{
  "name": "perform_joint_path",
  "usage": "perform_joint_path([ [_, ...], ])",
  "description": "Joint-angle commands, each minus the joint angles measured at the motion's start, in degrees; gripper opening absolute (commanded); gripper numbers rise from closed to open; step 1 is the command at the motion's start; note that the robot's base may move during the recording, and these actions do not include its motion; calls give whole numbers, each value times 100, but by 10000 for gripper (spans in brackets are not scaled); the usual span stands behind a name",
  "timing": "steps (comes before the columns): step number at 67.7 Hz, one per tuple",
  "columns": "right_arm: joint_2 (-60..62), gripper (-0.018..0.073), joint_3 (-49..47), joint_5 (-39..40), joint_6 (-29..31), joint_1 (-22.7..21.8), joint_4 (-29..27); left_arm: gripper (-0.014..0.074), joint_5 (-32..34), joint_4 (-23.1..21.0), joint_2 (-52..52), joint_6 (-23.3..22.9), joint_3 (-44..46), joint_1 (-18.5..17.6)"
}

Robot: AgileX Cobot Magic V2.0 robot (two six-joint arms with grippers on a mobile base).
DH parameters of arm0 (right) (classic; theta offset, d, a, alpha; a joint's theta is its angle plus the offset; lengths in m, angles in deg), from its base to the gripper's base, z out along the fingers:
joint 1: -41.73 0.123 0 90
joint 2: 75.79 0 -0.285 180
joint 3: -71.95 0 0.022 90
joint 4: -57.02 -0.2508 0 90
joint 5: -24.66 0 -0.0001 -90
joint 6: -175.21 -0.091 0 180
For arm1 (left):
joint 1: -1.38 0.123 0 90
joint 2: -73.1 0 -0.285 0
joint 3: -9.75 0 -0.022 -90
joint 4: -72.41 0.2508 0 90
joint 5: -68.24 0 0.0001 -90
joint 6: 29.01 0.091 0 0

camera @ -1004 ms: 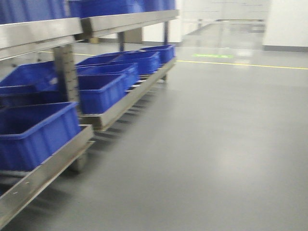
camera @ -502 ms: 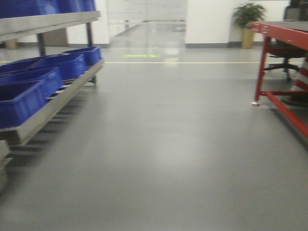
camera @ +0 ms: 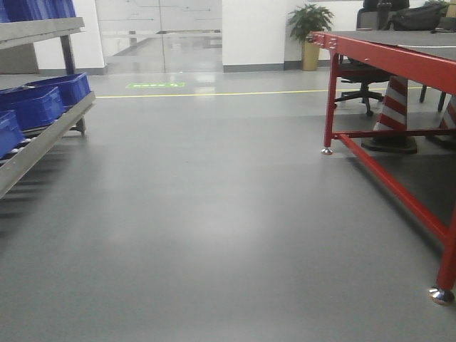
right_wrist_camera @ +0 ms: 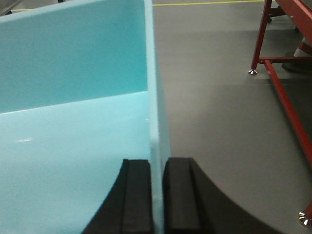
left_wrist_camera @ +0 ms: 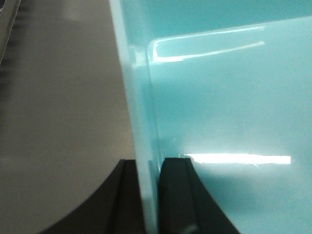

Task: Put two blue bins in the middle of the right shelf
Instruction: 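Drive across the floor toward the other rack of blue bins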

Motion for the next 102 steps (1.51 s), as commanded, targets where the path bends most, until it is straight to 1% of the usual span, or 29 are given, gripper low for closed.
perform_joint_path([
  [1, 41, -162, -64, 585, -21, 44, -133, -111, 234, -176, 19, 83, 46, -47],
  [102, 41, -162, -64, 585, -21, 44, -133, -111, 257, -138, -47, 83, 46, -47],
])
